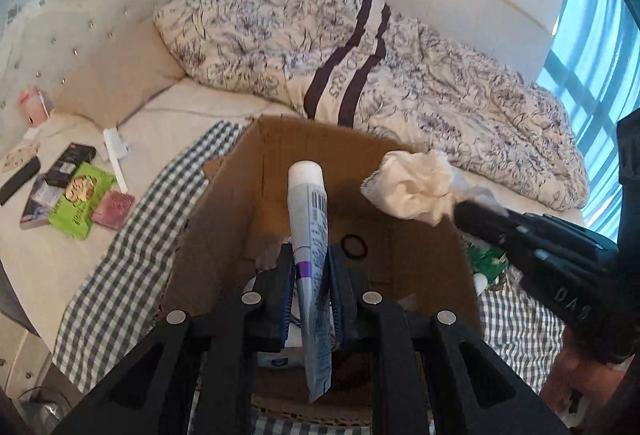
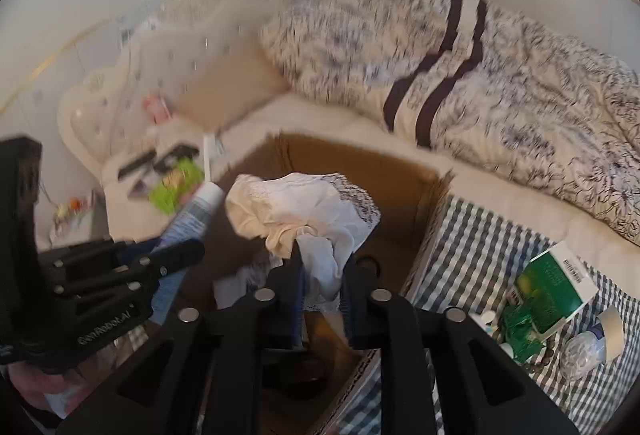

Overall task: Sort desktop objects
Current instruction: 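Carry the toothpaste tube and cloth over the cardboard box and open both tools, then move both open tools back over the remaining items on the bed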

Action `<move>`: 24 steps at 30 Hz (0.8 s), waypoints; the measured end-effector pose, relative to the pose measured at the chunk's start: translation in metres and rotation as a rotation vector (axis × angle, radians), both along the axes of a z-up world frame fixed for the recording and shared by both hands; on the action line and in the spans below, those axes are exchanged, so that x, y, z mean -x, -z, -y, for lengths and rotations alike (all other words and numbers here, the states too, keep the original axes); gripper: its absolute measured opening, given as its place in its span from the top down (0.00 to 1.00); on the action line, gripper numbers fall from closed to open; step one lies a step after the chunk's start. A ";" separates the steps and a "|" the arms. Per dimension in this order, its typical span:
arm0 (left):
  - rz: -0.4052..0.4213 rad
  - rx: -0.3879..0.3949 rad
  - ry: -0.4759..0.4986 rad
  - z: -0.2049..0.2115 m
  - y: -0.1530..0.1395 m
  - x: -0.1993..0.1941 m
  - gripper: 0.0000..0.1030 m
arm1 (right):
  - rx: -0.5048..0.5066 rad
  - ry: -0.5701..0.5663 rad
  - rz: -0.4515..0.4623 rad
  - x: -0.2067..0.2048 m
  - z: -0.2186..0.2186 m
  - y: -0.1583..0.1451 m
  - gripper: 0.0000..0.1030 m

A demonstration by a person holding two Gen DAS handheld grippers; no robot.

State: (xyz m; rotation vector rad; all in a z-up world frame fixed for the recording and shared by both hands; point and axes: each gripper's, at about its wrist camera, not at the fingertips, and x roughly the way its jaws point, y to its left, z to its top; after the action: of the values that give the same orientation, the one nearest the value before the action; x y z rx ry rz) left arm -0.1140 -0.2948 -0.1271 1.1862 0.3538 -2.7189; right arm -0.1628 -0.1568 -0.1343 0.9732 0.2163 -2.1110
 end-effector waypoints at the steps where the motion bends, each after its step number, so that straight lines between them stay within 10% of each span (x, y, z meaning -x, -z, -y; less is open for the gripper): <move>1: 0.010 -0.006 -0.005 0.002 0.003 0.001 0.64 | -0.021 0.001 0.000 0.002 0.004 0.002 0.62; 4: -0.007 -0.032 -0.022 0.007 0.003 -0.001 0.35 | -0.048 0.038 -0.081 -0.003 0.003 -0.001 0.32; 13: -0.097 -0.038 -0.023 -0.003 -0.036 -0.015 0.02 | 0.124 0.184 -0.199 -0.007 -0.059 -0.052 0.16; 24: -0.158 0.024 0.069 -0.092 -0.084 -0.018 0.00 | 0.162 0.342 -0.222 0.003 -0.177 -0.087 0.04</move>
State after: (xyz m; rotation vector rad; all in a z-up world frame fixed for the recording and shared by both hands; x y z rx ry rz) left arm -0.0957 -0.2031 -0.0433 0.9980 0.3040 -2.8761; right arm -0.1661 0.0206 -0.0472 0.7177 -0.0152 -2.5076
